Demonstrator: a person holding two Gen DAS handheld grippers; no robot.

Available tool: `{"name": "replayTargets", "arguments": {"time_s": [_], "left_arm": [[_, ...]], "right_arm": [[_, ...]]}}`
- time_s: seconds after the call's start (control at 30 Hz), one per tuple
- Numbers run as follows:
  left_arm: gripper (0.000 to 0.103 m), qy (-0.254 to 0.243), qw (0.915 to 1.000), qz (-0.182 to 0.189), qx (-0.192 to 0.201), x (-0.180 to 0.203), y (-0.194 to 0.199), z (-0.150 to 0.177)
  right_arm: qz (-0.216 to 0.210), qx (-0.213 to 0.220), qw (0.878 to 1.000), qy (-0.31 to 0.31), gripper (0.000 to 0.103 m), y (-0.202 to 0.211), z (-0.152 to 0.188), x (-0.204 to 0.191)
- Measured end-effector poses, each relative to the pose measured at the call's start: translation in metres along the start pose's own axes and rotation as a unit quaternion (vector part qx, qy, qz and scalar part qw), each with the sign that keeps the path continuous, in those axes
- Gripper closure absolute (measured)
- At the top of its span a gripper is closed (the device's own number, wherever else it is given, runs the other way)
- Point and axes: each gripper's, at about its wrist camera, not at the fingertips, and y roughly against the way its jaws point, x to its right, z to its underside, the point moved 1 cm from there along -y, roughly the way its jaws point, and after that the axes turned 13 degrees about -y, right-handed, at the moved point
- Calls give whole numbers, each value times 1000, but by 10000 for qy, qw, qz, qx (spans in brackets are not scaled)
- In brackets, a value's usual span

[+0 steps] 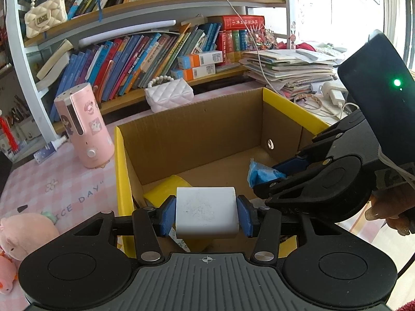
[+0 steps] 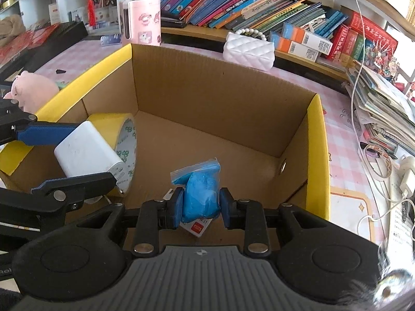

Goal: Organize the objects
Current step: 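Open both tools to drop the blue item and charger into the box, then withdraw both tools from the box back toward the plush toys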

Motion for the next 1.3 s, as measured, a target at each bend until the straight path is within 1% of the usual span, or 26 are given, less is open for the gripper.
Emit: {"name": "replayTargets", "arguments": {"time_s": [0.2, 0.4, 0.57, 0.67, 0.8, 1.0, 1.03, 1.17, 1.3], "left_arm": [[55, -56, 10000, -12, 5, 2, 1, 1], [55, -28, 10000, -26, 11, 2, 1, 2], [55, -19, 10000, -34, 19, 2, 2, 1], [54, -46, 9998, -114, 149, 2, 8, 2], [50, 18, 9992, -160, 353, -1, 21, 2], [43, 176, 9964, -347, 748, -7, 50, -1], [42, 210, 9959, -367, 800, -8, 55, -2], [29, 339, 9933, -437, 1010, -12, 75, 1], [28, 377, 9924, -368, 1109, -12, 93, 10]], "right_arm": [[-15, -95, 9999, 42, 76, -2, 1, -1], [-44, -154, 9998, -114, 76, -4, 3, 2], [31, -91, 9998, -148, 75, -3, 4, 1], [33, -22, 9998, -220, 75, 0, 4, 1], [66, 165, 9994, -296, 75, 11, 4, 0], [151, 676, 9964, -498, 75, 40, 4, -2], [169, 775, 9953, -560, 75, 46, 5, -3], [268, 1128, 9898, -822, 74, 72, 11, -3], [423, 1370, 9833, -1124, 73, 95, 23, -5]]}}
